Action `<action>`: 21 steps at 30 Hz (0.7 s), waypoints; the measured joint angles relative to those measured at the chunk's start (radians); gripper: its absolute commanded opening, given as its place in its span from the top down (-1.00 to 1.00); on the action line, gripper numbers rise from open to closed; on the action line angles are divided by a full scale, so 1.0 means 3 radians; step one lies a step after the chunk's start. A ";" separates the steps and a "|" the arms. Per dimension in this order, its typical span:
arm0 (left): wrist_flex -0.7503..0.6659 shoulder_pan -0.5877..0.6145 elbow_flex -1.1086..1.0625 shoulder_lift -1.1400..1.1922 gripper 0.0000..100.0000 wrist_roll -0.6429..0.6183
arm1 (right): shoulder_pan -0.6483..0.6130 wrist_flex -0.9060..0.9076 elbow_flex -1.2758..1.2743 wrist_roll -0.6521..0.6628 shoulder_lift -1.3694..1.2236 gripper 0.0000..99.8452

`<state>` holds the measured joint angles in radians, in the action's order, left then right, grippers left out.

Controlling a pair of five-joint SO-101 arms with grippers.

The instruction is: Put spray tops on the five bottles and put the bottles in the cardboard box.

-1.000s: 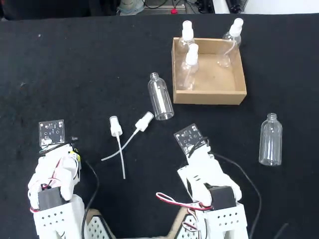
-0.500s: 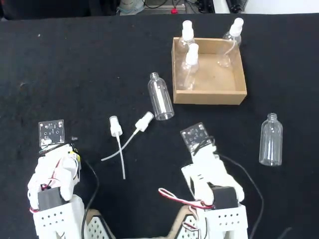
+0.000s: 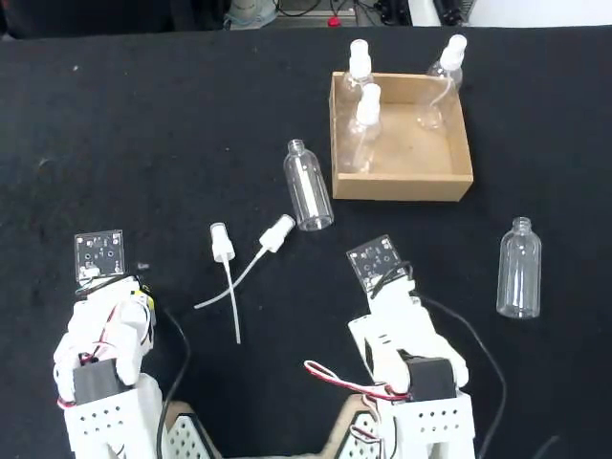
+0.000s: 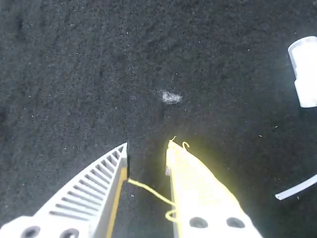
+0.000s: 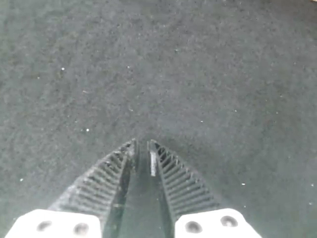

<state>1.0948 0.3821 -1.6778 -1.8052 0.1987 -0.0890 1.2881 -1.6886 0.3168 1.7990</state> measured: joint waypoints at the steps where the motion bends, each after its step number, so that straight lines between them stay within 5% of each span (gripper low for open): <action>1: 0.0000 0.0000 0.0000 0.0000 0.74 0.0000 | 0.0000 0.0000 0.0000 0.0000 0.0000 0.96; 21: 0.0000 0.0000 0.0000 0.0000 0.74 0.0000 | 0.0031 0.0000 0.0000 0.0000 0.0000 0.95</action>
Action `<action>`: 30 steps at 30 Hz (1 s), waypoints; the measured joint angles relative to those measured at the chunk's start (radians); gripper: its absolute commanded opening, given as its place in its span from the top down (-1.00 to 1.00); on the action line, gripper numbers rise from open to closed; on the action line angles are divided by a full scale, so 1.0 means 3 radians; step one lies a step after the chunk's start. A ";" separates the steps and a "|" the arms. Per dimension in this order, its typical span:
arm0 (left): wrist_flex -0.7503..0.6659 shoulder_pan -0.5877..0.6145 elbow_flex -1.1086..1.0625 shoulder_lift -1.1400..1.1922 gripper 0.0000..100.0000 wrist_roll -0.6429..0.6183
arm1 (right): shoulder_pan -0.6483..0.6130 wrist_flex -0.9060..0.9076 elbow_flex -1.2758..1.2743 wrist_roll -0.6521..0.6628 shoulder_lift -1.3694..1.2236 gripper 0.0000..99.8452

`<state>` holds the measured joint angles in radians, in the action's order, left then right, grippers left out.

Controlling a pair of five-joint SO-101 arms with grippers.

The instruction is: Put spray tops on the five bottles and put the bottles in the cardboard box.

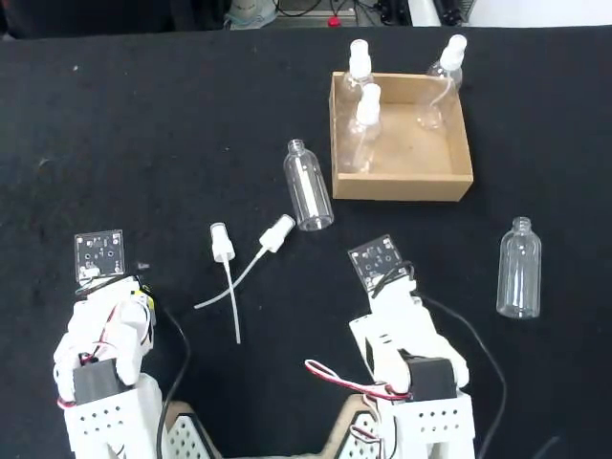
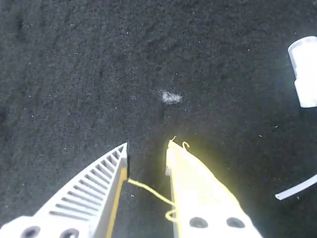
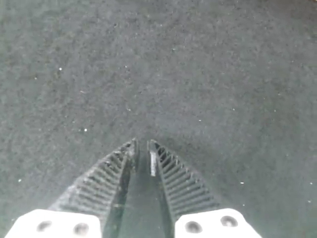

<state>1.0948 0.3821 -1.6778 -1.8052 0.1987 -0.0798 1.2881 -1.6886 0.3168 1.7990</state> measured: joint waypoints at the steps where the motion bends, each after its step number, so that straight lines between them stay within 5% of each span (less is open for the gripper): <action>1: 0.0000 0.0000 0.0000 0.0000 0.74 0.0000 | 0.0010 0.0000 0.0000 0.0000 0.0000 0.95; 14: 0.0000 0.0000 0.0000 0.0000 0.74 0.0000 | 0.0123 -0.0148 0.0312 0.0164 0.0000 0.95; 22: 0.0000 0.0000 0.0000 0.0000 0.74 0.0000 | 0.1284 -0.0956 0.1284 0.0199 0.0000 0.74; 30: 0.0000 0.0000 0.0000 0.0000 0.74 0.0000 | 0.2082 -0.1064 0.2010 0.0194 -0.0670 0.73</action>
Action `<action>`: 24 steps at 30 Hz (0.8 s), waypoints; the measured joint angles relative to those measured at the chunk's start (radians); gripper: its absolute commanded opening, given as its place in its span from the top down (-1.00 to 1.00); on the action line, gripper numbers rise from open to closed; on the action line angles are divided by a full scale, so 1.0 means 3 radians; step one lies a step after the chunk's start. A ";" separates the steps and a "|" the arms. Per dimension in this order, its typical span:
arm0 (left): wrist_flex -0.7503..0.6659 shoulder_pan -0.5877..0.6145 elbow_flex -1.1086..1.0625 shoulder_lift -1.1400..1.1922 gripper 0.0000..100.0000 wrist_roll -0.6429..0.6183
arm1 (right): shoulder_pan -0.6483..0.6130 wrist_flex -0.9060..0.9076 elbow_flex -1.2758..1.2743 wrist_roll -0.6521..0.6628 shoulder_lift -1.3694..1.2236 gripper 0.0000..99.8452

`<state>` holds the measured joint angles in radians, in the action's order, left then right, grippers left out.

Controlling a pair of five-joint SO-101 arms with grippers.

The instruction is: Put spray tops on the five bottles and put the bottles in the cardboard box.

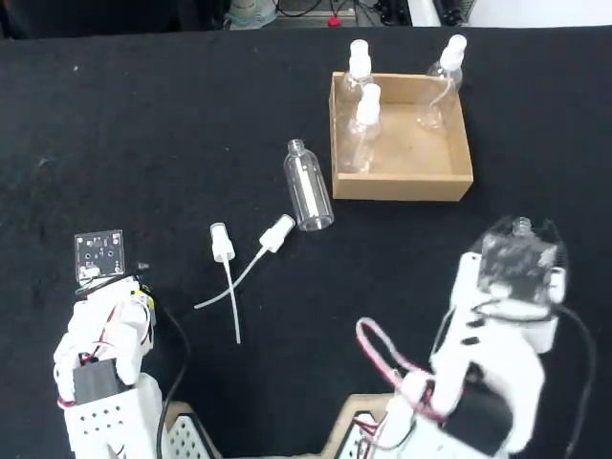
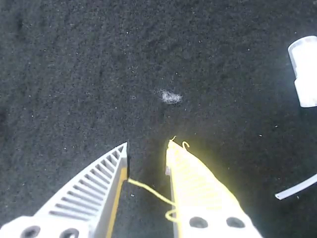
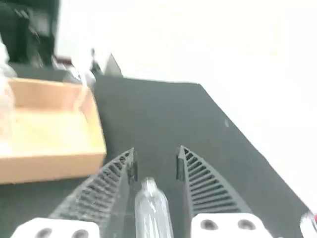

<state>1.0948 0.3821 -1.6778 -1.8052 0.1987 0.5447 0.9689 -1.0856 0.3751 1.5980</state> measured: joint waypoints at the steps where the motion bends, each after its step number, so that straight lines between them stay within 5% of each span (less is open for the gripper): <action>1: 0.0000 0.0000 0.0000 0.0000 0.74 0.0000 | 0.0097 0.0000 0.0061 0.0005 -0.0230 0.71; 11: 0.0000 0.0000 0.0000 0.0000 0.74 0.0000 | 0.1023 -0.0742 0.0476 0.0020 -0.2516 0.60; 24: 0.0000 0.0000 0.0000 0.0000 0.74 0.0000 | 0.0655 0.0322 0.1877 0.0419 -0.4470 0.46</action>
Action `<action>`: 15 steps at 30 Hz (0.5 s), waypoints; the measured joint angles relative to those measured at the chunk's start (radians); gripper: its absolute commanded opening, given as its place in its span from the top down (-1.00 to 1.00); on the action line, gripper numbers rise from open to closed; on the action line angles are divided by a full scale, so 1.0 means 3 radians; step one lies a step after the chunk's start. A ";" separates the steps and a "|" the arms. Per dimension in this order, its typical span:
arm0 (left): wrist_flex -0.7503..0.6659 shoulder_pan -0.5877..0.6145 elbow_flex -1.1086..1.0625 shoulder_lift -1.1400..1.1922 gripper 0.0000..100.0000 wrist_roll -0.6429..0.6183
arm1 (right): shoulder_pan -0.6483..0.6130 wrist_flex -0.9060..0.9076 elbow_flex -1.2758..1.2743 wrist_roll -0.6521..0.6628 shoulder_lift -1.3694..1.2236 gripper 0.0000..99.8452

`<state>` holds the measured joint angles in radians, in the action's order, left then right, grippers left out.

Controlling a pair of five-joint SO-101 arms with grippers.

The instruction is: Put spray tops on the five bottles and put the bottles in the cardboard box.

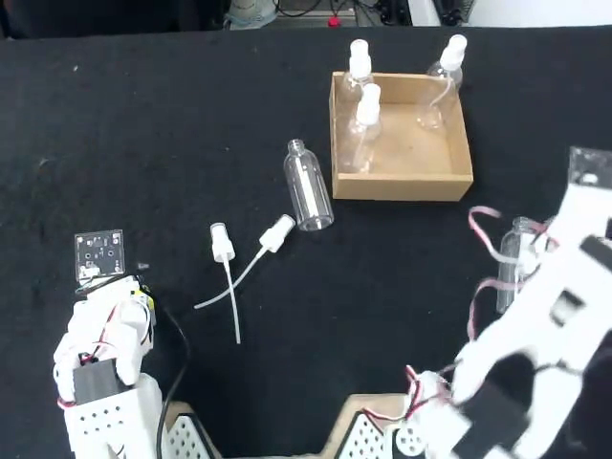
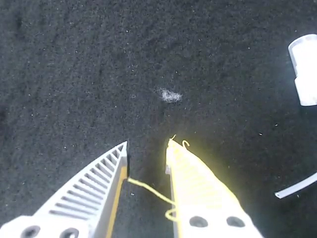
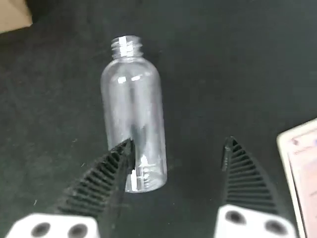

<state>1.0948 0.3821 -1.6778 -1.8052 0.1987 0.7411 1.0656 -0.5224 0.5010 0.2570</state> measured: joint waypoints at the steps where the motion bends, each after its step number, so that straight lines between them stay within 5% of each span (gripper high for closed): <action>1: 0.0000 0.0000 0.0000 0.0000 0.74 0.0000 | -0.0041 0.0128 0.0194 0.0005 -0.0194 0.46; 15: 0.0000 0.0000 0.0000 0.0000 0.74 0.0000 | -0.0169 0.1376 0.2634 0.0010 -0.2644 0.33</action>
<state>1.0948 0.3821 -1.6778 -1.8052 0.1987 0.6905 1.4784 0.2677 0.5040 -0.5363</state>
